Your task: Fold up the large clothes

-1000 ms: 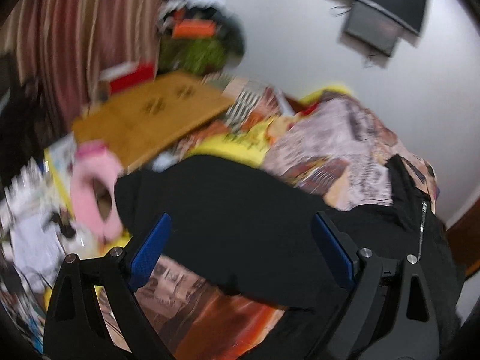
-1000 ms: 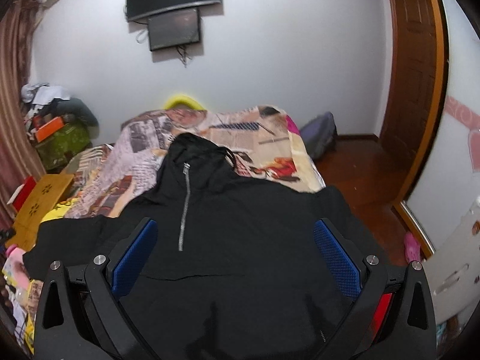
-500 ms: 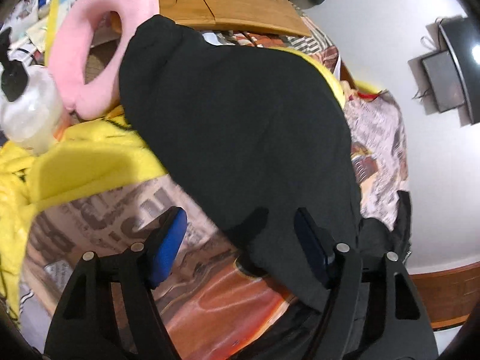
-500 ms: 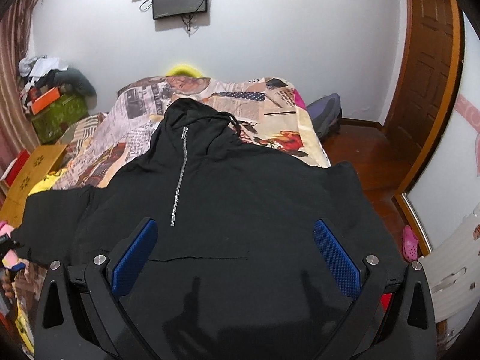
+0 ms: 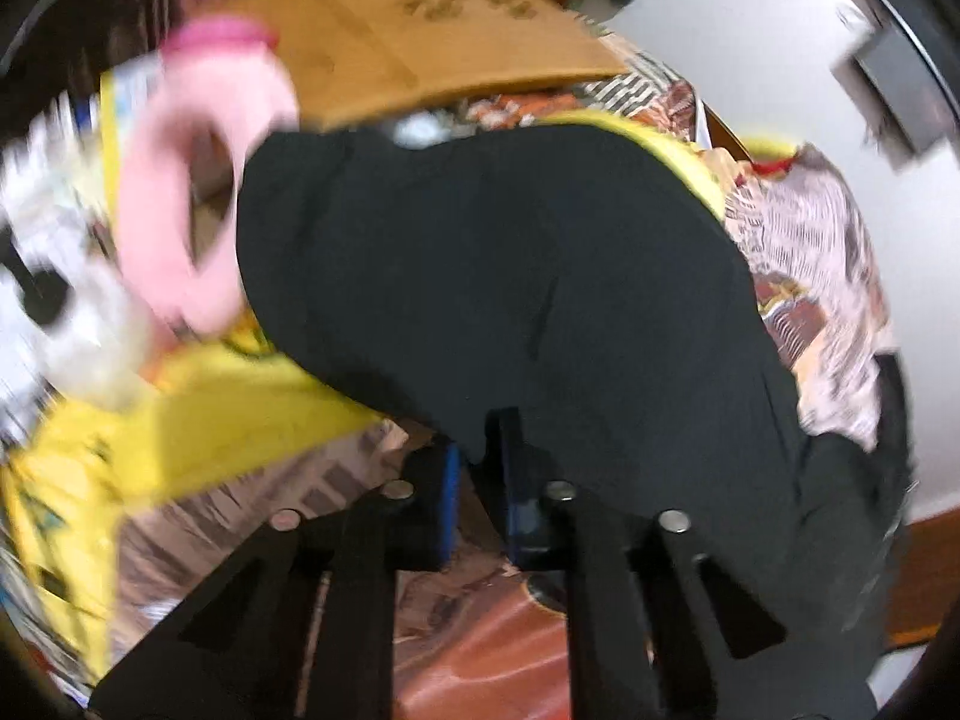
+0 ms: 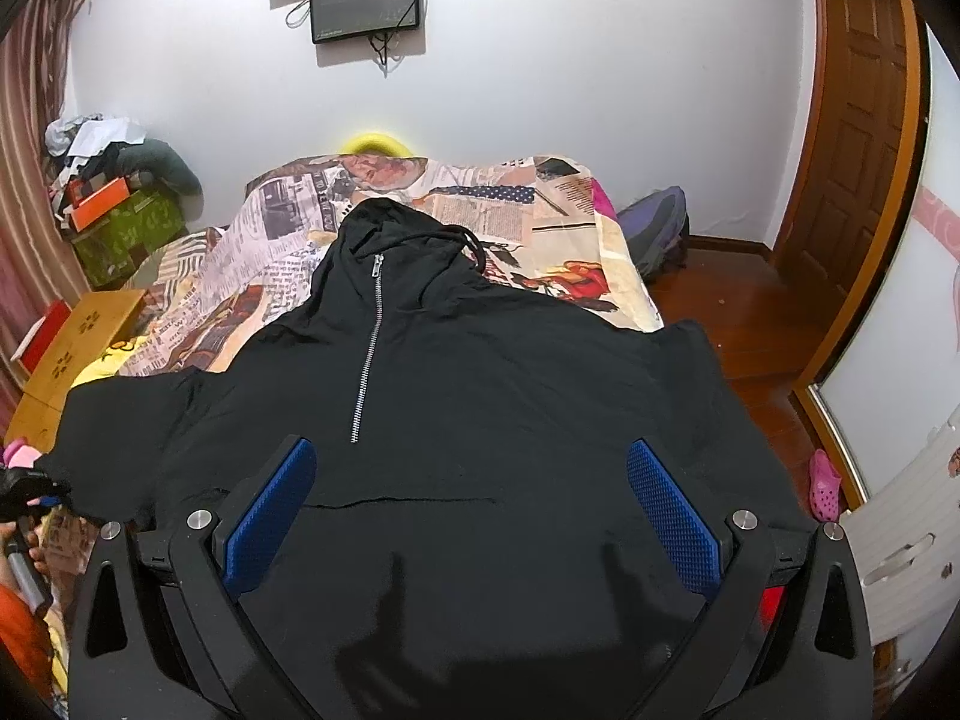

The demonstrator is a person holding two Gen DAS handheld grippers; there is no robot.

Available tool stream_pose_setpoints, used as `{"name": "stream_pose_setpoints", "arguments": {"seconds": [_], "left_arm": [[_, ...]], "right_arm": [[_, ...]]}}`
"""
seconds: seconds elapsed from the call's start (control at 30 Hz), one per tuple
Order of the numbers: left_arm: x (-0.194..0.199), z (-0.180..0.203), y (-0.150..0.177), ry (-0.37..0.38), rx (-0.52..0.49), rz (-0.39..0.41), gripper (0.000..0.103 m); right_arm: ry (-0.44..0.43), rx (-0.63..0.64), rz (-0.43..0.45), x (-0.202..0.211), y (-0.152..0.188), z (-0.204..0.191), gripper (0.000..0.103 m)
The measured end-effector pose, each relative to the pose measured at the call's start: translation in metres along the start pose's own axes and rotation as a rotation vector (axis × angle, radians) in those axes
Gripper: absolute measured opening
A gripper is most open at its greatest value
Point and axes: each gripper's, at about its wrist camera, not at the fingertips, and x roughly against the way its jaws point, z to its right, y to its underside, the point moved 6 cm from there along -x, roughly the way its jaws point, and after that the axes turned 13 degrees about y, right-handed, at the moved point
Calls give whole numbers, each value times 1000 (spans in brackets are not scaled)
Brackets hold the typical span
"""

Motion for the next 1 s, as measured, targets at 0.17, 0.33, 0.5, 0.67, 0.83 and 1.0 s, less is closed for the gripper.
{"name": "stream_pose_setpoints", "arguments": {"seconds": [0.17, 0.33, 0.5, 0.67, 0.83, 1.0], "left_arm": [[47, 64, -13, -51, -234, 133, 5], [97, 158, -18, 78, -415, 234, 5], [118, 246, 5, 226, -532, 233, 4], [111, 324, 64, 355, -658, 147, 4], [81, 369, 137, 399, -772, -4, 4], [44, 379, 212, 381, -882, -172, 4]], "right_arm": [[17, 1, 18, 7, 1, 8, 103], [26, -2, 36, 12, 2, 18, 103], [14, -8, 56, 16, 4, 28, 103], [17, -22, 61, 15, 8, 40, 103], [15, -15, 56, 12, 13, 50, 103], [23, 24, 40, 6, 21, 52, 103]]}}
